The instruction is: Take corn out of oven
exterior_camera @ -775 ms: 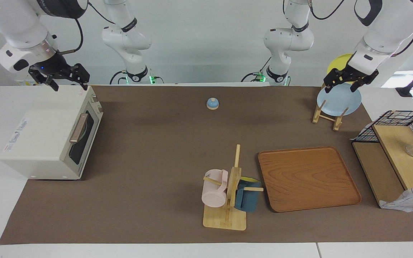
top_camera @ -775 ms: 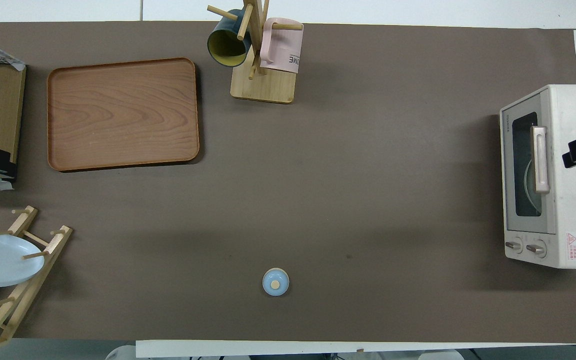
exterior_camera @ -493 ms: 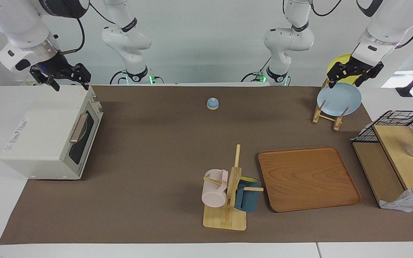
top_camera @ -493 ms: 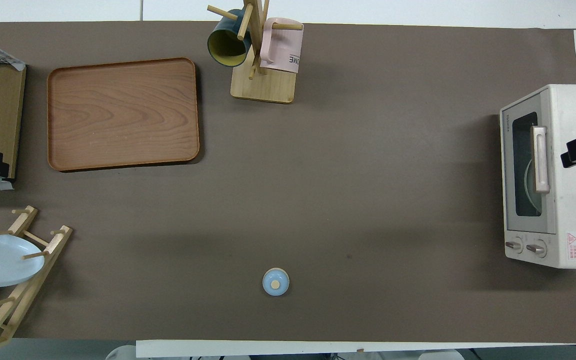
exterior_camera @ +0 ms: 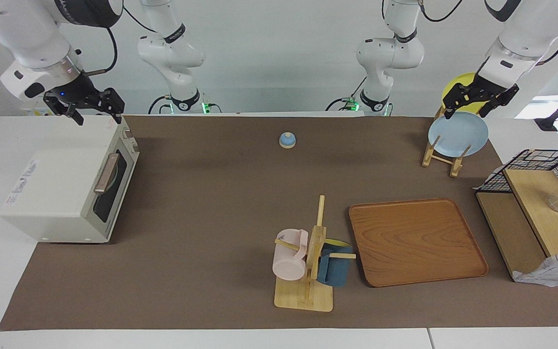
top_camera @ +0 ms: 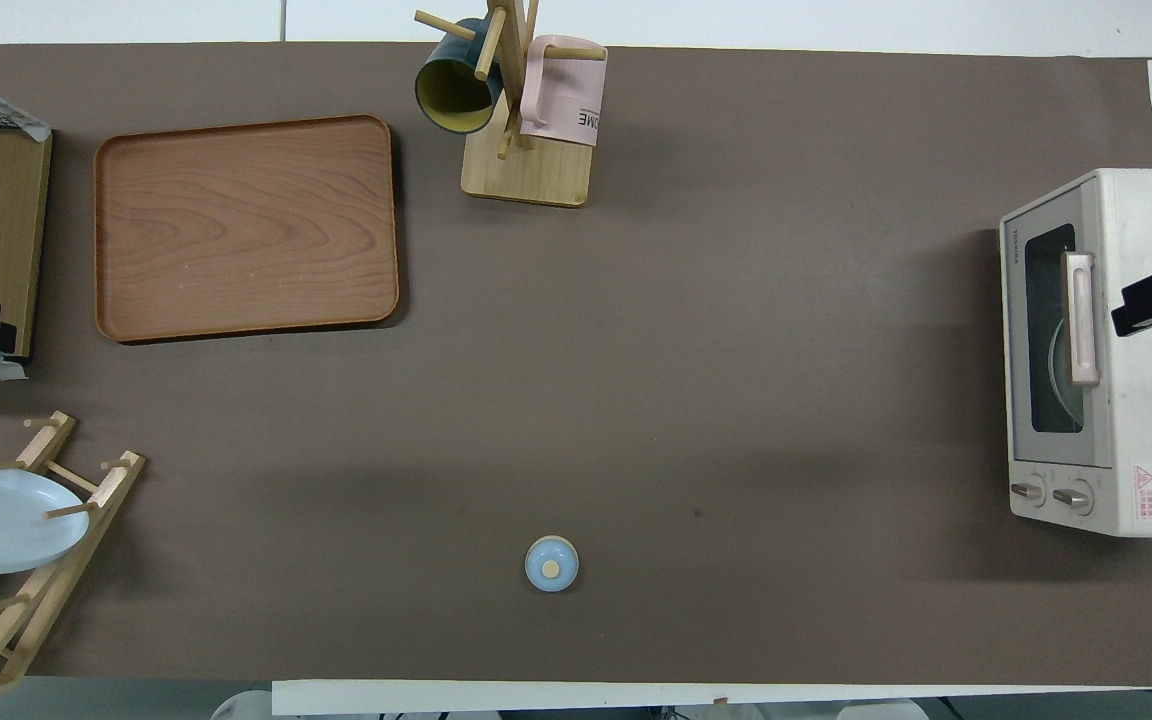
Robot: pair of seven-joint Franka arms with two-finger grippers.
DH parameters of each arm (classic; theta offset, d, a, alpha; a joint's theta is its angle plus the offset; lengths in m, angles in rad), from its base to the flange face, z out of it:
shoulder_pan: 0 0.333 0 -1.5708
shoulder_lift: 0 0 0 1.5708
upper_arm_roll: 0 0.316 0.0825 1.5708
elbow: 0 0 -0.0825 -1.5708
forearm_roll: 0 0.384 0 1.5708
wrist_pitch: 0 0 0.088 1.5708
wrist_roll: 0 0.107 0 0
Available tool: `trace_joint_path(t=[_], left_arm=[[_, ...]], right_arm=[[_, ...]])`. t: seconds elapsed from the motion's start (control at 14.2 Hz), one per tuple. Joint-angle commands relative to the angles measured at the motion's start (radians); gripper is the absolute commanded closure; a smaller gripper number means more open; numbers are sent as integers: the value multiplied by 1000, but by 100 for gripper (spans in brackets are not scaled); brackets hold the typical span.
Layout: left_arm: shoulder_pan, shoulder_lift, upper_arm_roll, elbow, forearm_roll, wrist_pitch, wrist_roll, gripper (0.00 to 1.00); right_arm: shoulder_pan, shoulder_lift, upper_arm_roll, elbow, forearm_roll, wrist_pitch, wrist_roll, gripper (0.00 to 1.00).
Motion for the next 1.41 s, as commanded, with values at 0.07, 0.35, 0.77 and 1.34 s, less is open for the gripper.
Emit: trace_joint_path(t=[0.07, 0.35, 0.77, 1.34], left_arm=[[13, -18, -4, -10, -14, 8, 7, 0], [18, -18, -2, -9, -14, 8, 5, 0], [18, -18, -4, -9, -14, 8, 5, 0], [18, -18, -4, -9, -14, 8, 5, 0]], right_arm=[[0, -67, -1, -262, 6, 249, -81, 96], [-8, -1, -1, -279, -109, 308, -119, 100], [-31, 5, -4, -361, -116, 398, -115, 100], [-40, 25, -3, -388, -132, 438, -99, 100]])
